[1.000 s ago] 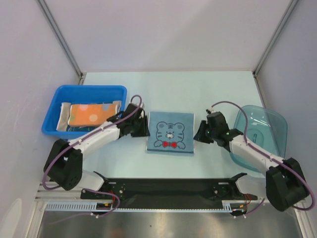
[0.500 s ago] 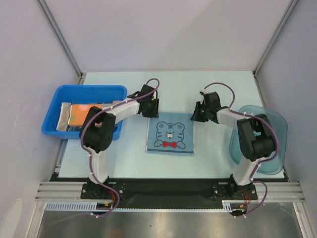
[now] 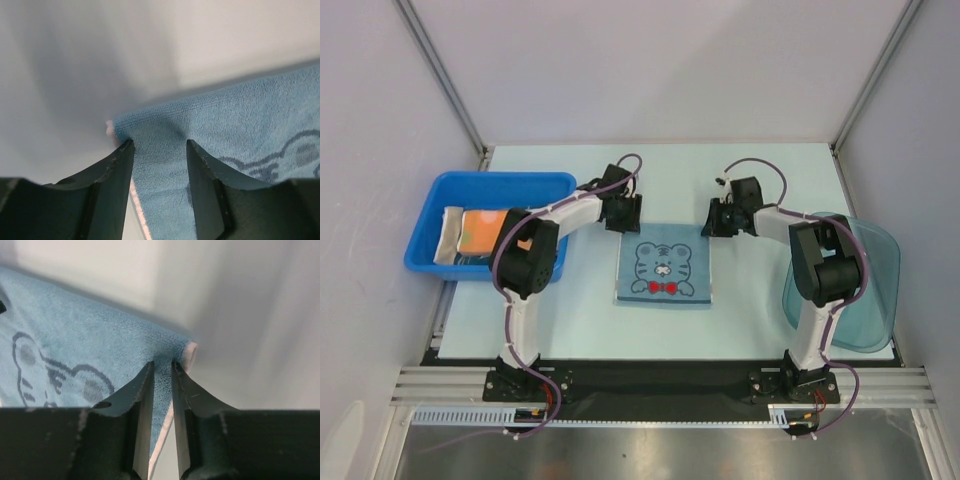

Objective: Fold and stack the towels
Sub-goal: Fold the towel

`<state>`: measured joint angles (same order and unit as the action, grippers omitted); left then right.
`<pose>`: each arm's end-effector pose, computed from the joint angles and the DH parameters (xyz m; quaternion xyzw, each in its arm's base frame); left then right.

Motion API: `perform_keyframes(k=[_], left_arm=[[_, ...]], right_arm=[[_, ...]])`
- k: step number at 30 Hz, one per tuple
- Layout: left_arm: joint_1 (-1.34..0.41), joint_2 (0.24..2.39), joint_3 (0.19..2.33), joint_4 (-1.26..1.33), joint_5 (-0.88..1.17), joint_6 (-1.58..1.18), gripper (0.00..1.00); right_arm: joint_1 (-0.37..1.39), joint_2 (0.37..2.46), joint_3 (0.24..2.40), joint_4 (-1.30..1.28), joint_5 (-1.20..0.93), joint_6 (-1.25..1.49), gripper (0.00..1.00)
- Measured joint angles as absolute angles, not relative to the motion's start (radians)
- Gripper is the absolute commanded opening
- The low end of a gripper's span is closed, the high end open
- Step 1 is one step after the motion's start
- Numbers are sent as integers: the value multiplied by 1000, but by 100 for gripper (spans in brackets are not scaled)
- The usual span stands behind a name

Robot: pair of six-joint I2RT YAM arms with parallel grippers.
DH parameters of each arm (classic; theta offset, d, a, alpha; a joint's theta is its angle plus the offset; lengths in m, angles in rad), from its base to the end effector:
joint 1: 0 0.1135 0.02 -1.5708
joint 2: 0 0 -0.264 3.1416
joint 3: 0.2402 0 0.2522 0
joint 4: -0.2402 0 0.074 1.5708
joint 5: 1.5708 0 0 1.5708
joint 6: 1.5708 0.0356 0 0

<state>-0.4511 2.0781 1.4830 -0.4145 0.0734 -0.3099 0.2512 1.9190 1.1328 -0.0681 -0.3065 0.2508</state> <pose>0.3976 -0.1955 0.1639 0.0779 0.9571 -0.1355 0.2439 0.3814 0.1090 0.1493 -0.0537 0.9255 0.2245 0.3002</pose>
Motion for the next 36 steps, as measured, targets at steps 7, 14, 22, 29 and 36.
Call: perform_keyframes(k=[7, 14, 22, 29, 36], left_arm=[[-445, 2077, 1641, -543, 135, -157, 58], [-422, 2073, 1707, -603, 166, 59, 60], [-395, 2183, 1799, -678, 213, 210, 60], [-375, 2275, 1833, -715, 214, 285, 57], [-350, 2301, 1881, -749, 253, 339, 49]], right_arm=[[194, 1922, 1294, -276, -485, 94, 41], [151, 2009, 1525, -465, -643, -89, 52], [146, 2210, 1694, -679, -672, -242, 52], [129, 2281, 1792, -794, -686, -345, 46], [126, 2301, 1803, -817, -710, -403, 26]])
